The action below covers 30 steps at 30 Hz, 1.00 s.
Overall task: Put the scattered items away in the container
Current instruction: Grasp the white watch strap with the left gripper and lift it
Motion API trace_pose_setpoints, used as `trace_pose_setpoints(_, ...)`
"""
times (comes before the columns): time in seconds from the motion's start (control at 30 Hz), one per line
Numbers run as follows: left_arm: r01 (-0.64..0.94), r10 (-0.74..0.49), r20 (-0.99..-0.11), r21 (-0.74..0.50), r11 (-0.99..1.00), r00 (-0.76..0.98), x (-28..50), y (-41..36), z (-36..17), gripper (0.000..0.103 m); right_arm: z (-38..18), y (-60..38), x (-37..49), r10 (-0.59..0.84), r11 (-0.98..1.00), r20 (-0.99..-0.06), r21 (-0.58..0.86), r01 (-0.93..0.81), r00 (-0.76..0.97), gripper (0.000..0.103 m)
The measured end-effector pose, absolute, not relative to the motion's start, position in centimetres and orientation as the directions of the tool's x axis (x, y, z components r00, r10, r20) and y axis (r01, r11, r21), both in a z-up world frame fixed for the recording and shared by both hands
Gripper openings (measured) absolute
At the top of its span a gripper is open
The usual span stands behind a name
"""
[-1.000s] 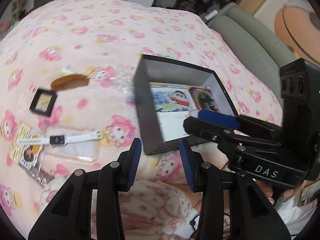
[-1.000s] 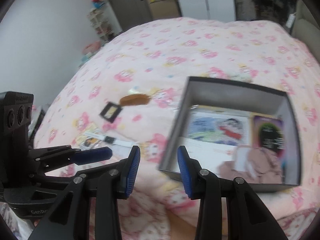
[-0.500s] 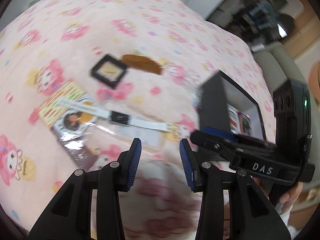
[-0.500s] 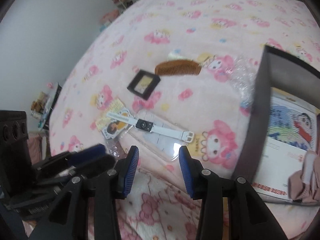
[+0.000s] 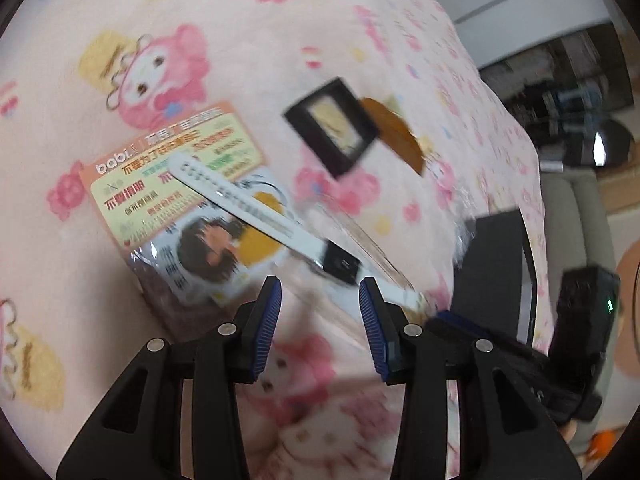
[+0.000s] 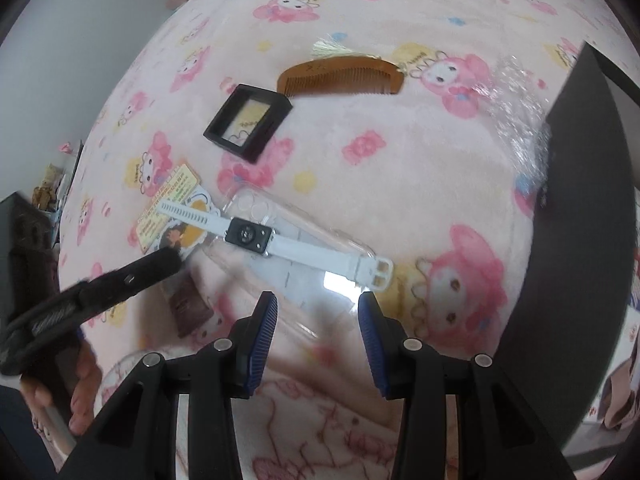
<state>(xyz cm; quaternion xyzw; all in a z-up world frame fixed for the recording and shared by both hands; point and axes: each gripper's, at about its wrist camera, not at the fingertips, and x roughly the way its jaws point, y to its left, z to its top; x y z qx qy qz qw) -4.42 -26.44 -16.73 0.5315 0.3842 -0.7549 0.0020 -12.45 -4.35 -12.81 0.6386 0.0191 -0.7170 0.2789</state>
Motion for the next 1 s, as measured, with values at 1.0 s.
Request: trace_pose_setpoints(1.0, 0.418, 0.65, -0.669, -0.739, -0.528, -0.362, -10.4, -27.1, -22.5, 0.04, -17.4, -10.8, -15.0, -0.312, -0.763, -0.949, 0.272, 0.586, 0.035, 0.053)
